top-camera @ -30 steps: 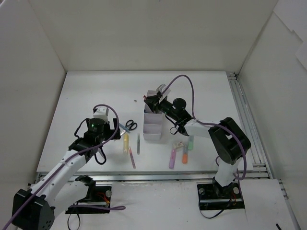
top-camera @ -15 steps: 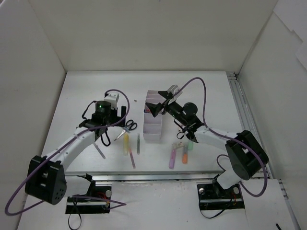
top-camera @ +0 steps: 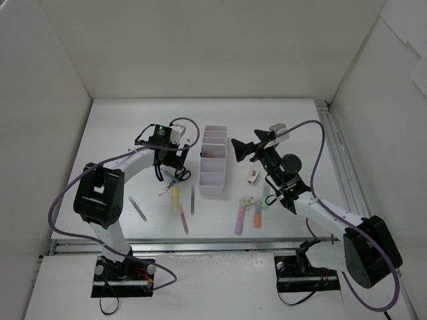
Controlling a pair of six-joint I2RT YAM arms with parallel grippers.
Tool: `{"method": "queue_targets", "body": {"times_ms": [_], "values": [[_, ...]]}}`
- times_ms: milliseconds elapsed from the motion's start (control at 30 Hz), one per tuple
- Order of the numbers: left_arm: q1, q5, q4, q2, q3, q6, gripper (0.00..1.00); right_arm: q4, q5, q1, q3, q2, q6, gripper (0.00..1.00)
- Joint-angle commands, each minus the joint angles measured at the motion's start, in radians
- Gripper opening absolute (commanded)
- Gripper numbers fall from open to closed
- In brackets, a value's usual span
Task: Sort the stationery into containers
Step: Pick up the scissors from the center of the board.
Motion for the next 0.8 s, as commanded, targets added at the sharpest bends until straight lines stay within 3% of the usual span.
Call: {"method": "queue_targets", "body": {"times_ms": [0,133,500,767], "values": [[-0.012,-0.044,-0.073,-0.003,0.068,0.072,1.00,0.012,0.045,-0.016,-0.001,-0.066,0.021,0.98],[-0.033,-0.139,-0.092,0.019,0.060,0.083,0.92,-0.015,0.051,-0.042,-0.009,-0.085,0.027,0.98],[-0.091,-0.176,-0.196,0.157,0.172,0.129,0.78,-0.062,0.065,-0.072,-0.030,-0.140,0.035,0.98],[-0.091,-0.126,-0.250,0.204,0.227,0.150,0.24,-0.078,0.094,-0.096,-0.067,-0.205,0.026,0.98]]}}
